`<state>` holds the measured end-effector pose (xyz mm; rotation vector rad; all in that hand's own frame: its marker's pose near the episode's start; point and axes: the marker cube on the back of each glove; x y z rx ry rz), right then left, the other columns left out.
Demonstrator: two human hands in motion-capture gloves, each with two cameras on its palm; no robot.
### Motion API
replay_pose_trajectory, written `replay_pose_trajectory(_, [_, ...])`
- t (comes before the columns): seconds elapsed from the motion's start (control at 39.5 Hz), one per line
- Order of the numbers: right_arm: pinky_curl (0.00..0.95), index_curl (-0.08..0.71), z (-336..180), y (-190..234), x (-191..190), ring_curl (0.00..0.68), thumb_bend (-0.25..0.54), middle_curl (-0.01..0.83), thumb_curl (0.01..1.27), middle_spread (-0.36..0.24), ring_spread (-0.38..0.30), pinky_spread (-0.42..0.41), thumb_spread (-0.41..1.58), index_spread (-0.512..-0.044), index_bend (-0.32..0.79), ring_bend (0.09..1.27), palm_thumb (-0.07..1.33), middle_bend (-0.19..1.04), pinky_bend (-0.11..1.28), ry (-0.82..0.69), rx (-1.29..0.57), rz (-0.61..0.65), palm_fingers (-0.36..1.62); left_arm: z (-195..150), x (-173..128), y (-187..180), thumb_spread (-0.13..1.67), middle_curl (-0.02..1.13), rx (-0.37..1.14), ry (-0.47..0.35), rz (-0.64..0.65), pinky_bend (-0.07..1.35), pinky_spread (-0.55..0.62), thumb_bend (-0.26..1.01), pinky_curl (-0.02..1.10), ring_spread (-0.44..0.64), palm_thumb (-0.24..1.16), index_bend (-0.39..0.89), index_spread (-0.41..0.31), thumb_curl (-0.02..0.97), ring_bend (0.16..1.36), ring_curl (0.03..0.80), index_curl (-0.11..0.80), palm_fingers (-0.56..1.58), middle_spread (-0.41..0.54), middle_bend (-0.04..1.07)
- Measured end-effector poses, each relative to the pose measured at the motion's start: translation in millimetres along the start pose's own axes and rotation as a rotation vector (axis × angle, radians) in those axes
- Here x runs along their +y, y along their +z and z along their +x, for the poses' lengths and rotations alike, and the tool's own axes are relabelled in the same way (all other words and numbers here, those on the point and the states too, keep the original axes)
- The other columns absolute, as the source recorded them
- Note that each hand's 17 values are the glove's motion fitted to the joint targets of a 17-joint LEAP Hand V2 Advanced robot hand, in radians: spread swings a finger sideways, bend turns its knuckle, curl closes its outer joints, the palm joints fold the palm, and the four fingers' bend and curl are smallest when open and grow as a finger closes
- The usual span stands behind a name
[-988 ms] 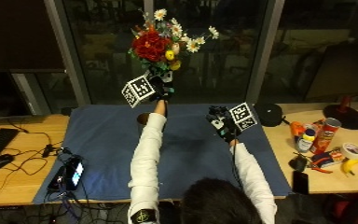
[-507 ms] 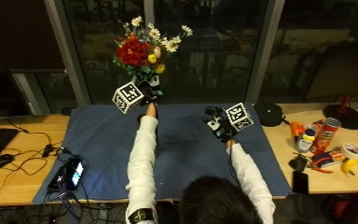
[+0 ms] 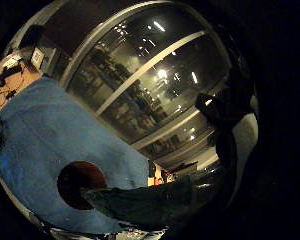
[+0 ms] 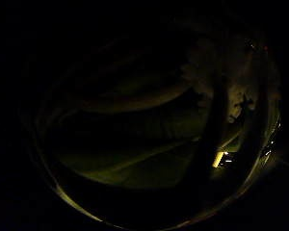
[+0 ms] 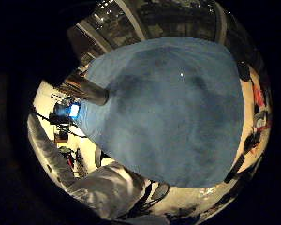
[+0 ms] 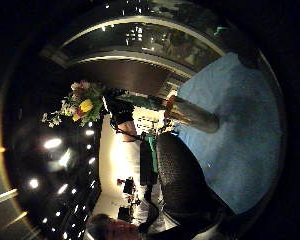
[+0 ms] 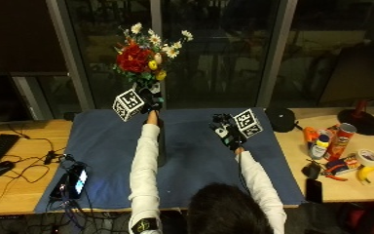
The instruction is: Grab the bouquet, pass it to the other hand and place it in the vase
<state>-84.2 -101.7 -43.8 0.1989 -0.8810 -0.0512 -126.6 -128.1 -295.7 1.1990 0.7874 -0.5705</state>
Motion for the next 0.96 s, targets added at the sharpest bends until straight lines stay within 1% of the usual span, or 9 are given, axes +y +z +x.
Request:
replay_pose_trajectory(0.18, [0.222, 0.316, 27, 7, -9, 0.31, -0.023, 0.389, 0.35, -0.068, -0.072, 0.17, 1.12, -0.347, 0.17, 0.29, 0.35, 0.39, 0.14, -0.011, 0.001, -0.028, 0.47, -26, 9, -1, 0.24, 0.57, -0.016, -0.025, -0.09, 0.58, -0.37, -0.03, 0.46, -0.37, 0.89, 0.22, -0.317, 0.838, 0.75, 0.497, 0.608, 1.32, -0.337, 0.71])
replay_pose_trajectory(0.28, [0.218, 0.32, 42, 7, -3, 0.31, -0.02, 0.389, 0.35, -0.068, -0.073, 0.17, 1.13, -0.346, 0.17, 0.29, 0.36, 0.39, 0.14, -0.012, -0.013, -0.033, 0.48, -94, 41, -5, 0.28, 0.56, -0.085, -0.111, -0.376, 0.61, -0.37, -0.06, 0.47, -0.36, 0.85, 0.12, -0.29, 0.824, 0.74, 0.49, 0.578, 1.24, -0.33, 0.69])
replay_pose_trajectory(0.33, [0.217, 0.323, 51, 8, 4, 0.31, -0.021, 0.387, 0.35, -0.068, -0.073, 0.17, 1.13, -0.345, 0.17, 0.29, 0.36, 0.39, 0.14, -0.005, -0.026, -0.048, 0.48, -142, 67, -14, 0.48, 0.55, -0.138, -0.166, -0.563, 0.56, -0.33, -0.11, 0.45, -0.33, 0.7, -0.01, -0.204, 0.771, 0.71, 0.481, 0.521, 0.91, -0.297, 0.64])
replay_pose_trajectory(0.35, [0.216, 0.324, 56, 8, 9, 0.31, -0.021, 0.387, 0.35, -0.068, -0.074, 0.17, 1.13, -0.345, 0.17, 0.29, 0.36, 0.39, 0.14, 0.0, -0.033, -0.059, 0.48, -164, 80, -22, 0.56, 0.57, -0.159, -0.191, -0.631, 0.38, -0.18, -0.17, 0.42, -0.24, 0.57, -0.1, -0.114, 0.726, 0.65, 0.476, 0.48, 0.37, -0.25, 0.68])
replay_pose_trajectory(0.43, [0.215, 0.328, 68, 8, 28, 0.309, -0.019, 0.386, 0.35, -0.068, -0.068, 0.174, 1.13, -0.344, 0.18, 0.28, 0.36, 0.38, 0.14, 0.025, -0.078, -0.127, 0.47, -215, 119, -51, 0.67, 0.59, -0.194, -0.238, -0.722, 0.46, 0.04, -0.12, 0.51, -0.03, 0.48, 0.0, 0.017, 0.665, 0.67, 0.56, 0.461, -0.2, -0.05, 0.53])
replay_pose_trajectory(0.53, [0.212, 0.335, 57, 2, 65, 0.309, -0.016, 0.385, 0.34, -0.068, -0.061, 0.18, 1.14, -0.344, 0.18, 0.27, 0.37, 0.38, 0.14, 0.013, -0.186, -0.242, 0.46, -220, 155, -93, 0.77, 0.46, -0.191, -0.177, -0.694, 0.4, 0.21, -0.05, 0.39, 0.14, 0.48, 0.03, 0.121, 0.613, 0.62, 0.424, 0.371, -0.15, 0.113, 0.37])
replay_pose_trajectory(0.73, [0.204, 0.344, 98, 8, 60, 0.304, -0.018, 0.383, 0.34, -0.065, -0.052, 0.192, 1.15, -0.342, 0.18, 0.25, 0.38, 0.37, 0.14, -0.019, 0.05, -0.011, 0.46, -267, 173, -98, 0.87, 0.37, -0.248, -0.138, -0.694, 0.38, 0.38, -0.05, 0.33, 0.33, 0.43, 0.04, 0.204, 0.529, 0.61, 0.349, 0.27, -0.14, 0.281, 0.29])
replay_pose_trajectory(0.86, [0.203, 0.347, 120, 26, 46, 0.303, -0.018, 0.381, 0.34, -0.064, -0.05, 0.193, 1.16, -0.336, 0.18, 0.24, 0.39, 0.36, 0.14, 0.04, -0.021, -0.018, 0.47, -215, 175, -84, 0.9, 0.36, -0.206, -0.006, -0.68, 0.4, 0.42, -0.05, 0.33, 0.38, 0.4, 0.06, 0.199, 0.487, 0.62, 0.339, 0.233, -0.08, 0.308, 0.28])
replay_pose_trajectory(0.96, [0.201, 0.35, 128, 35, 44, 0.303, -0.016, 0.38, 0.34, -0.064, -0.048, 0.194, 1.17, -0.336, 0.18, 0.24, 0.4, 0.36, 0.14, 0.073, -0.086, -0.047, 0.47, -194, 183, -79, 0.92, 0.36, -0.155, -0.08, -0.728, 0.41, 0.44, -0.05, 0.34, 0.39, 0.37, 0.07, 0.2, 0.458, 0.62, 0.335, 0.21, -0.08, 0.322, 0.28])
